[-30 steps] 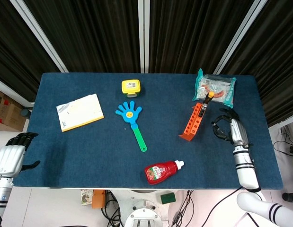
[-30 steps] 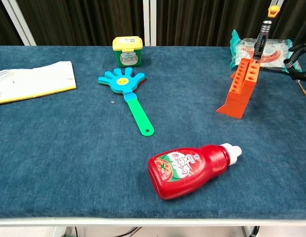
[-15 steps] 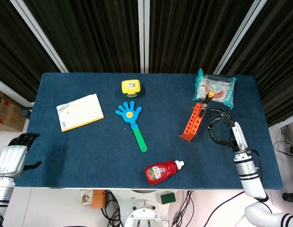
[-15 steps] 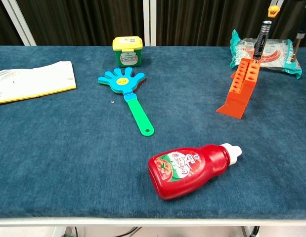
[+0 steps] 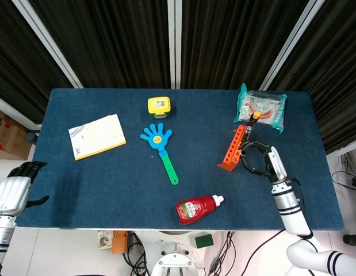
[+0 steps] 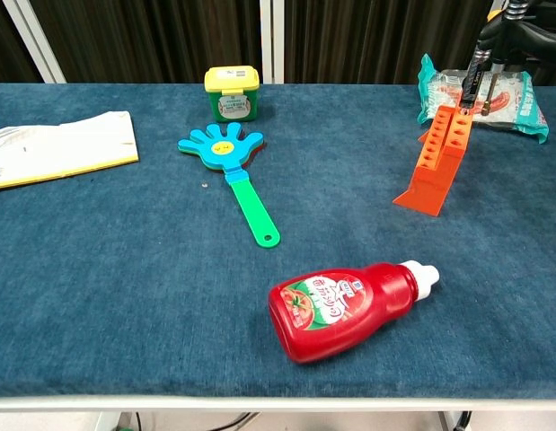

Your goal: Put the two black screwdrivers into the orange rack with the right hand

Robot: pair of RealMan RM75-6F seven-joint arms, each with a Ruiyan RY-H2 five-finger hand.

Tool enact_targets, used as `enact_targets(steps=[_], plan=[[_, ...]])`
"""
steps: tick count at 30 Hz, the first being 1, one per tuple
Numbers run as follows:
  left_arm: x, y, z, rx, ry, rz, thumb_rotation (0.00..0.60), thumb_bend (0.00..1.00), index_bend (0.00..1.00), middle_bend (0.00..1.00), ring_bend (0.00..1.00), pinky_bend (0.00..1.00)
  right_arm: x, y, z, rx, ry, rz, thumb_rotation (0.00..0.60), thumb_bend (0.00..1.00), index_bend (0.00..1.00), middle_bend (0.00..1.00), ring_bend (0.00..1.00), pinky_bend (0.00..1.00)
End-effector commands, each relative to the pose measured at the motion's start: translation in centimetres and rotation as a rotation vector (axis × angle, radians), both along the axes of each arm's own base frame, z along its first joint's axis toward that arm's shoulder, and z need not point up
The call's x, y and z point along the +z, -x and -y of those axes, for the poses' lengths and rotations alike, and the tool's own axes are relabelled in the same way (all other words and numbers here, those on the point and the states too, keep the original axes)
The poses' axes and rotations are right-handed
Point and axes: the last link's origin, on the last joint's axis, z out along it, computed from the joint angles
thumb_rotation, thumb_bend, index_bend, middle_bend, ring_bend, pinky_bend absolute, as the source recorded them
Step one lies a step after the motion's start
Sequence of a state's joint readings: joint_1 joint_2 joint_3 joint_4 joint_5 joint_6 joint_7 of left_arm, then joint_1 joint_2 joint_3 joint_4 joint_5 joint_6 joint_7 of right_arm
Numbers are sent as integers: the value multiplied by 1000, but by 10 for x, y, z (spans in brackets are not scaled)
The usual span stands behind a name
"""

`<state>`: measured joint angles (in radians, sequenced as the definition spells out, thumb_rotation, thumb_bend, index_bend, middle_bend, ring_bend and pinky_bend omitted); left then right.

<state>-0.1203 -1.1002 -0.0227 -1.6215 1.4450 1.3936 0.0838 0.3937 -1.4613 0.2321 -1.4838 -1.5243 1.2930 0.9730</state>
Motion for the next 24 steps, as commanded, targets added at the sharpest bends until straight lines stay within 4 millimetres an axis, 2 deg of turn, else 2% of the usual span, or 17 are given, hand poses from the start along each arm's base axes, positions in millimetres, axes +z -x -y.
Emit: enact_targets(steps=[1,11,24], plan=[[0,0,0,0,-1,0,600,13,184,203,142,260,-2,-2,4,-1,0,0,600,491,758,476,361,370],[0,1,-1,4,1,3,600,13,184,202,143,260,-8,5,21,-59,8,-8,600,509,758,496,383,385],[0,1,-2,7,2,2,600,13,184,202,143,261,-19,15,23,-88,-61,31,600,510,758,494,384,385]])
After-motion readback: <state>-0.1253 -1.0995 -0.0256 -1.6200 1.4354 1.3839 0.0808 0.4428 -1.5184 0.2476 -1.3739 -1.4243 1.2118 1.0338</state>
